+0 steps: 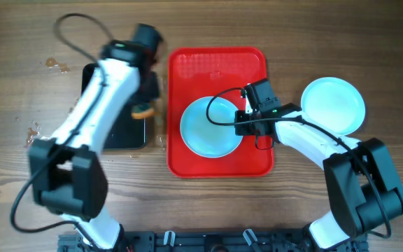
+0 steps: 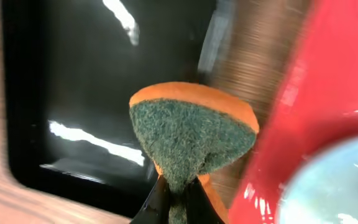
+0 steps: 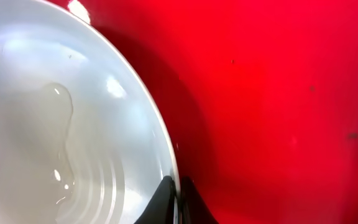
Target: Clean dirty plates on tray and stack at the side
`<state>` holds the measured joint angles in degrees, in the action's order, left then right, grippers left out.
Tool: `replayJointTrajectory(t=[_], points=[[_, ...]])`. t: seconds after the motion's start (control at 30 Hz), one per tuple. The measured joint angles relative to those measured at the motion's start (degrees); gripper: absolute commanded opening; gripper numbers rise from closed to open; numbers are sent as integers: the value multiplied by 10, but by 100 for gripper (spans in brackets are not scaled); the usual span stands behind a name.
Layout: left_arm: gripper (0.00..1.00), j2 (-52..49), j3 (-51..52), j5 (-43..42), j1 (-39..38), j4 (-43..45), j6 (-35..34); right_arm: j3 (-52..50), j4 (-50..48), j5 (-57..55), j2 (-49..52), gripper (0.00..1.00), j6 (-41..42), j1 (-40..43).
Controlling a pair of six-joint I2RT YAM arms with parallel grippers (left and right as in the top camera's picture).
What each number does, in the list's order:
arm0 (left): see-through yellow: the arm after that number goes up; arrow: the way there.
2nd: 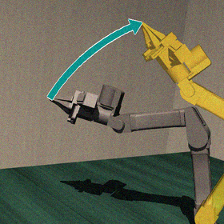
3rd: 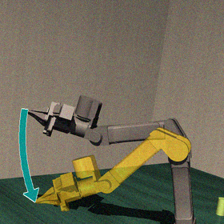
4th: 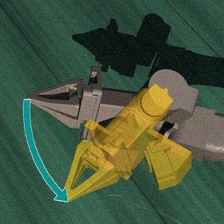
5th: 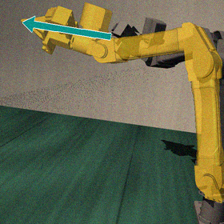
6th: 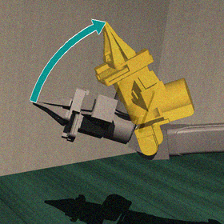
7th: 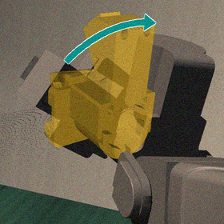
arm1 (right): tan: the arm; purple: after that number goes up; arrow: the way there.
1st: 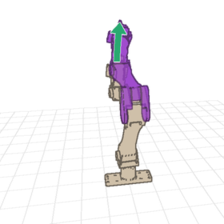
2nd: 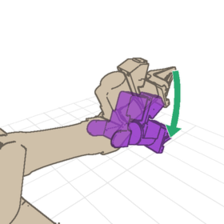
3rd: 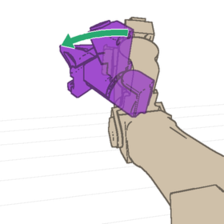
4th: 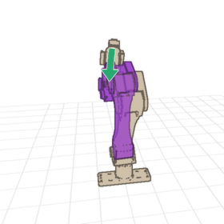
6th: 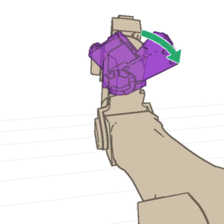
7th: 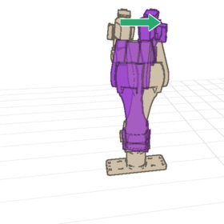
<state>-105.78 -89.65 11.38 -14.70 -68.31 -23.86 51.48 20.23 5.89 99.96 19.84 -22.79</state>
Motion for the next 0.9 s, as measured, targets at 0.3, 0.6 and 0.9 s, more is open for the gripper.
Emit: replayJointTrajectory(t=[0.3, 0.6, 0.9], points=[[6, 8, 162, -91, 197, 178, 108, 3, 10, 5, -2, 4, -43, 6], [100, 8, 219, -144, 212, 214, 140, 107, 140, -146, -92, 4, -119, 5], [100, 8, 219, -145, 212, 214, 140, 118, 145, -383, -137, 4, -200, -106]])
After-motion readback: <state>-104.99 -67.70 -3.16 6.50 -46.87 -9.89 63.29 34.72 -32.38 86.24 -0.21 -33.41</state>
